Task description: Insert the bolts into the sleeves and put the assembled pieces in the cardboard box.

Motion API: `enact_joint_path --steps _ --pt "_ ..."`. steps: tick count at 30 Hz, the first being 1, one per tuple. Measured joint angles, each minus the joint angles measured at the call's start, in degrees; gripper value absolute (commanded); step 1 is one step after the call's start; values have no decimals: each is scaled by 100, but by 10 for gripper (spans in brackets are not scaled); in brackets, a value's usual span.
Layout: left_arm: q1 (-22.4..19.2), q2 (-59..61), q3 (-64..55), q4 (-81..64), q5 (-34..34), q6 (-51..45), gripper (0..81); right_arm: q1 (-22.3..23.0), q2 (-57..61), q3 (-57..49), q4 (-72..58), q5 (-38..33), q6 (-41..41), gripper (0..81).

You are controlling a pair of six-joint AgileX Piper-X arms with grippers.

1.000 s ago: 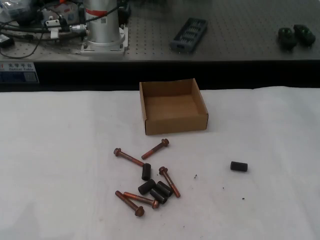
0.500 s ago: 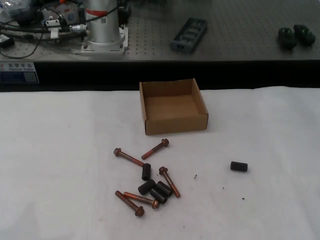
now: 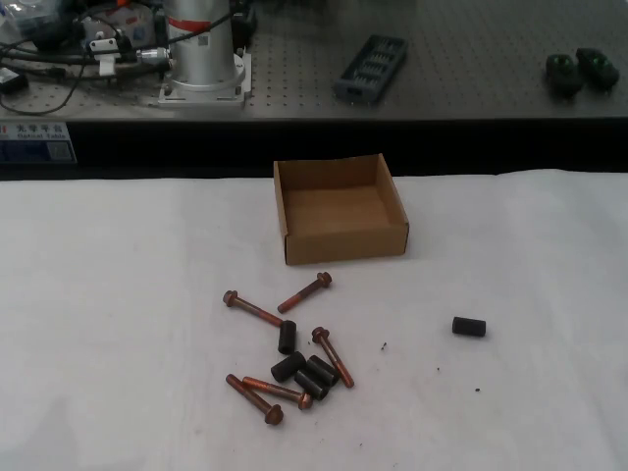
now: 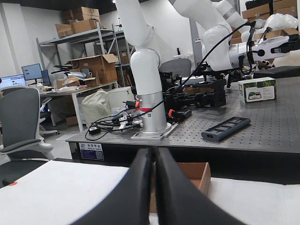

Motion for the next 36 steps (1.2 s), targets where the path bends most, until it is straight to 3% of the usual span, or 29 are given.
enact_joint_path --steps 24,36 --pt "0 0 0 0 34 0 6 0 0 0 0 0 94 43" --pt "0 0 0 0 405 -659 6 0 0 0 0 0 354 43"
